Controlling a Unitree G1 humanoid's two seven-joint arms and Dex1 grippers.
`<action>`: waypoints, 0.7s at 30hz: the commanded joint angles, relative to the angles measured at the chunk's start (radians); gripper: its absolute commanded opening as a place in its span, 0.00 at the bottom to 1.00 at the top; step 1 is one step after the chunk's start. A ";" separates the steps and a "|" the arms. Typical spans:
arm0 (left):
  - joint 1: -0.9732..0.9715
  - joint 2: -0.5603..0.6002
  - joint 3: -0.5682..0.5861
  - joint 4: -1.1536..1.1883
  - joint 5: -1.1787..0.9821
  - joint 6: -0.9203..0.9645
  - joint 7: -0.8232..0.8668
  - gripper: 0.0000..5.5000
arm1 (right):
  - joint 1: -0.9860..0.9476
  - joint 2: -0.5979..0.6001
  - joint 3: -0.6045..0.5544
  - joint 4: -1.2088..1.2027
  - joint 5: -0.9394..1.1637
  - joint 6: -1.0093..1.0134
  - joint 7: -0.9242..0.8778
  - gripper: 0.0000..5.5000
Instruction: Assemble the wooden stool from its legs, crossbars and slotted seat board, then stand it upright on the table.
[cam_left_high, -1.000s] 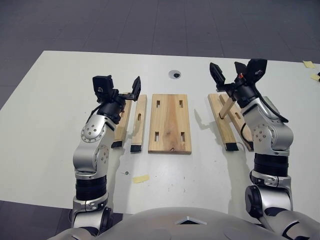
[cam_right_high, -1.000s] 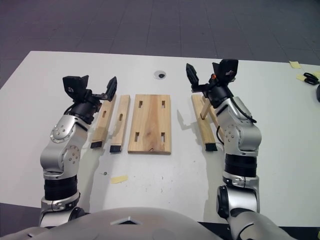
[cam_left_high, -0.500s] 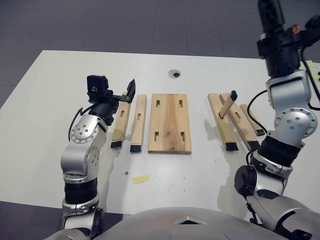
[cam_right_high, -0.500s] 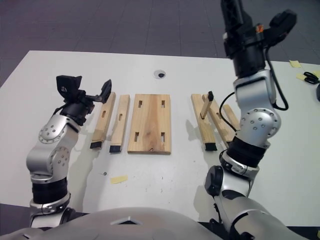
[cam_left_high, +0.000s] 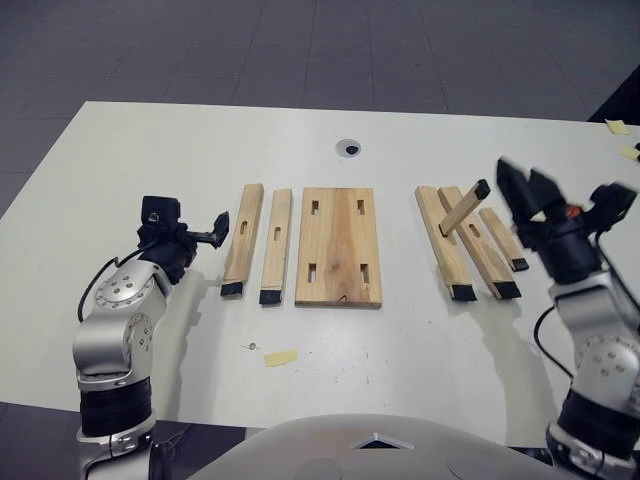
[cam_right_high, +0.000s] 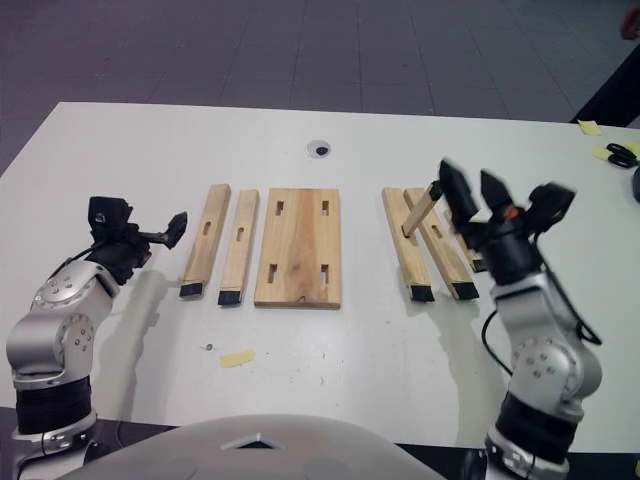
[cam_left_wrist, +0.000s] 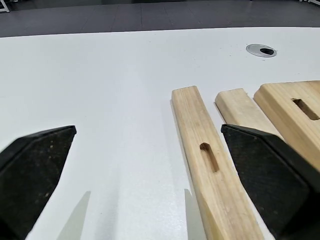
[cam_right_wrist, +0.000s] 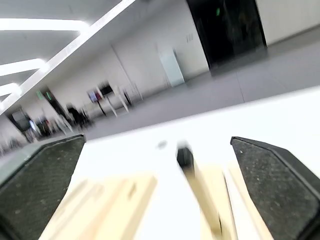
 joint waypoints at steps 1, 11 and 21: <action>-0.052 0.047 0.011 0.038 0.010 -0.010 -0.024 0.98 | 0.127 0.004 0.145 -0.012 -0.189 -0.037 -0.016 0.98; -0.129 0.090 -0.034 0.108 0.030 -0.035 -0.085 0.98 | 0.183 0.139 0.299 0.072 -0.404 -0.152 -0.109 0.98; -0.123 0.102 -0.057 0.107 0.027 -0.031 -0.118 0.98 | 0.181 0.168 0.240 0.082 -0.392 -0.217 -0.092 0.98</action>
